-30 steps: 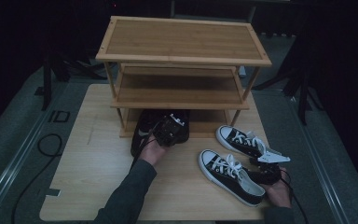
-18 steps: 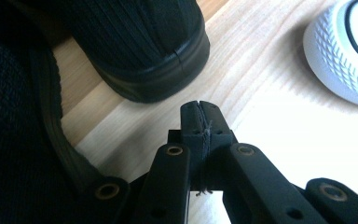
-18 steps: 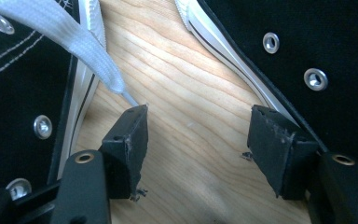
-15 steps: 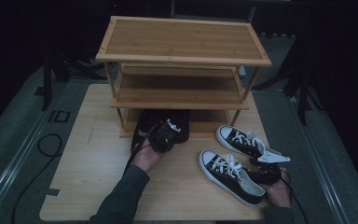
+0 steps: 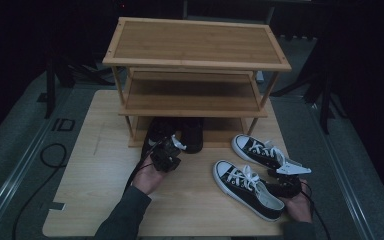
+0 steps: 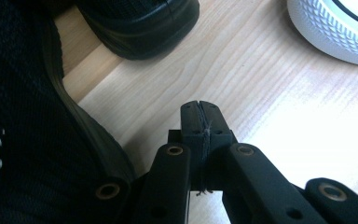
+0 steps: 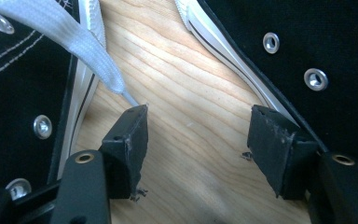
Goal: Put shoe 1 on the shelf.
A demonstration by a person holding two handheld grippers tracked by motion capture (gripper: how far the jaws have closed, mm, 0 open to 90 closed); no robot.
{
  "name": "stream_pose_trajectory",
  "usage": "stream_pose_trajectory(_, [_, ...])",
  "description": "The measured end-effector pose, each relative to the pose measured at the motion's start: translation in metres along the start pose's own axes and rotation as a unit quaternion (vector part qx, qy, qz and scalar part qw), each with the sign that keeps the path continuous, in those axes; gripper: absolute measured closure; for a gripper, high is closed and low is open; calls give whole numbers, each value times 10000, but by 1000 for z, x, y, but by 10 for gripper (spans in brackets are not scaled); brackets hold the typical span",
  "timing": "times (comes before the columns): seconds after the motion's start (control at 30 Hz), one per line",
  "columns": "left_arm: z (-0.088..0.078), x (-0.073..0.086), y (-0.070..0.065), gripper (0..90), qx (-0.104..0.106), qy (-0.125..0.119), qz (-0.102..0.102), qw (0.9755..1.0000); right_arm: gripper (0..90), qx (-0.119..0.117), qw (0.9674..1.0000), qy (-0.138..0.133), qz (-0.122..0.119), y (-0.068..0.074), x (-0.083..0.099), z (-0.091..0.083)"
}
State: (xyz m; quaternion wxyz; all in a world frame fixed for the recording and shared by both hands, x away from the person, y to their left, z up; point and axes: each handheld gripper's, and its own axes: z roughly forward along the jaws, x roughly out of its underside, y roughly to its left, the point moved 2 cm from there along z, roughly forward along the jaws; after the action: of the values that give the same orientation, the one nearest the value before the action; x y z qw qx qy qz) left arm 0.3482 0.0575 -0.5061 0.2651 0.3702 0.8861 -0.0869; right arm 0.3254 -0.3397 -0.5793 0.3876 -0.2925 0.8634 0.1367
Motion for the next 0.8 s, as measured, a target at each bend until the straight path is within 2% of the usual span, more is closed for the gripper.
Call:
stream_pose_trajectory(0.13, [-2, 3, 0, 900, 10, -16, -14, 10000, 378, 0, 10000, -1, 0, 0, 0, 0])
stream_pose_trajectory(0.33, [-5, 16, 1, 900, 107, -45, -68, 9999, 378, 1, 10000, 0, -3, 0, 0, 0])
stream_pose_trajectory(0.43, [-5, 22, 3, 900, 234, -80, -203, 9995, 378, 2, 10000, 0, -3, 0, 0, 0])
stream_pose_trajectory(0.8, [-6, 41, 9, 900, 256, -94, -401, 9988, 378, 7, 10000, -1, -3, 0, 0, 0])
